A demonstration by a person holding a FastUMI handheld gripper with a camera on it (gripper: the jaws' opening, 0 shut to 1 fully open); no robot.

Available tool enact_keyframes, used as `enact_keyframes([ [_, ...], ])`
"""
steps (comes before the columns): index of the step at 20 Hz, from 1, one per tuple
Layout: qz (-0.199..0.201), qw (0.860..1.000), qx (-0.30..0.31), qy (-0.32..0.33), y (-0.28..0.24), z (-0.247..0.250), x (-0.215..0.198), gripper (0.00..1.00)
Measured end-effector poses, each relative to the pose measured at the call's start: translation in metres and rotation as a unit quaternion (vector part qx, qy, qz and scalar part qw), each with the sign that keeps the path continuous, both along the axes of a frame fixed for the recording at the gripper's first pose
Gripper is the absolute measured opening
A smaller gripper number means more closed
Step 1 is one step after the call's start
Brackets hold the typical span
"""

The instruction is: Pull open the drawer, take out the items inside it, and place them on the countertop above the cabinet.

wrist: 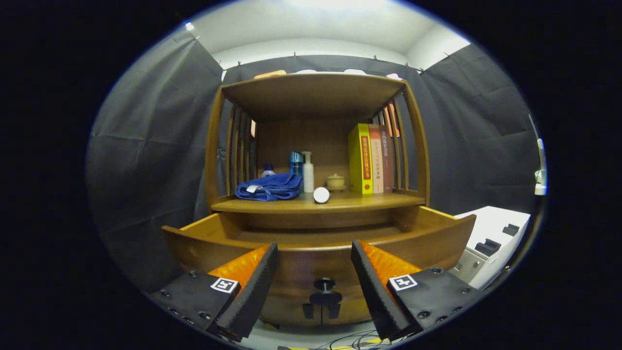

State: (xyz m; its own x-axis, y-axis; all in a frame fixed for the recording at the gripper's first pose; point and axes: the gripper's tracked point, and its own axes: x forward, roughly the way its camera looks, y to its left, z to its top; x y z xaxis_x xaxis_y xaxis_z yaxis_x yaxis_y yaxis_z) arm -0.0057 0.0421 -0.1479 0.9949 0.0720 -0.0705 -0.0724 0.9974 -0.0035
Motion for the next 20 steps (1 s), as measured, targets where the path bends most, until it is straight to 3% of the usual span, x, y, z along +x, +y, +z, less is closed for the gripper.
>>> enact_keyframes([
  [11,-0.011,0.999,-0.022,0.021,-0.002,-0.038,0.017,0.97],
  [20,-0.003,1.0,-0.019,0.017,0.002,-0.028,0.037,0.97],
])
